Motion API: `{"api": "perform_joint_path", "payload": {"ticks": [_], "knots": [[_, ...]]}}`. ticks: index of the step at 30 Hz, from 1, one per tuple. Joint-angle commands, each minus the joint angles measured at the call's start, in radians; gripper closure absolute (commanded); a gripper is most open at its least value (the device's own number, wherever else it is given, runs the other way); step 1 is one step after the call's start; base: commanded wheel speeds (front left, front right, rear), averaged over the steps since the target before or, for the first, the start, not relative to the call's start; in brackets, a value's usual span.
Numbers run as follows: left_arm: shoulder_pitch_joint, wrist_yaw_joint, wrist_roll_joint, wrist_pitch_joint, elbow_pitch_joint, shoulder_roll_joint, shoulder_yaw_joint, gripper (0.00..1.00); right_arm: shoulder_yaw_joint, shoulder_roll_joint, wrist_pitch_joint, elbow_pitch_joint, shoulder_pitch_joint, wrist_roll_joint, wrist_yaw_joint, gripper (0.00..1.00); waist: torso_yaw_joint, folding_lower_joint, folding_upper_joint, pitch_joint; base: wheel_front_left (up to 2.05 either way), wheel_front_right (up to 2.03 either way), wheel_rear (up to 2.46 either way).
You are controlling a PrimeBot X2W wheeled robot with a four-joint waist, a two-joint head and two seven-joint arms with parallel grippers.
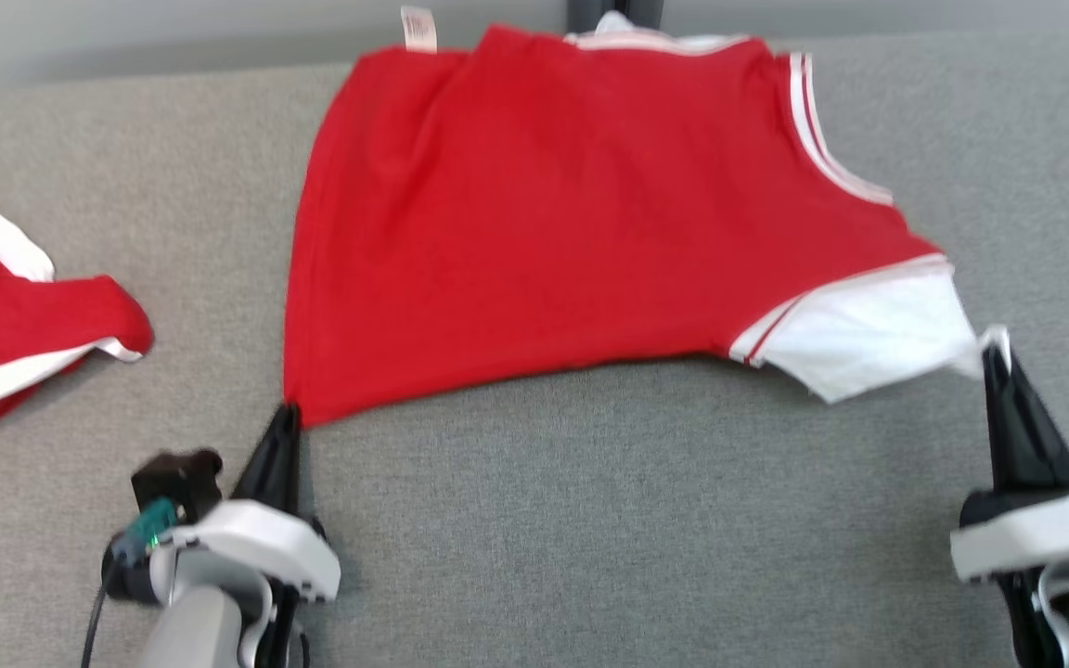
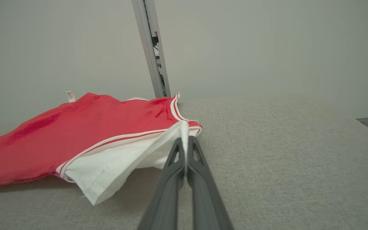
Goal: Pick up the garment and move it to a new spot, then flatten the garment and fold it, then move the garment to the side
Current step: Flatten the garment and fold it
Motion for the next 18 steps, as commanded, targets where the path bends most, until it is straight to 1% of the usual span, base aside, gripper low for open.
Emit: {"api": "perform_joint_path", "payload": {"ticks": [1, 10, 18], "knots": [[0.05, -0.003, 0.001, -0.004, 0.005, 0.004, 0.005, 1.0, -0.01, 0.006, -0.002, 0.01, 0.053, 0.008, 0.0, 1.0, -0.004, 0.0, 0.0, -0.079, 0.0, 0.0, 0.0], [0.222, -0.007, 0.01, -0.004, 0.003, 0.002, -0.007, 1.0, 0.008, 0.022, -0.002, 0.049, 0.233, 0.005, 0.0, 1.0, -0.017, 0.0, 0.0, -0.243, 0.0, 0.0, 0.0], [0.35, -0.003, 0.01, -0.003, -0.01, 0.002, -0.016, 1.0, 0.048, 0.007, -0.002, 0.072, 0.344, 0.013, 0.0, 1.0, -0.014, 0.0, 0.0, -0.309, 0.0, 0.0, 0.0]]}}
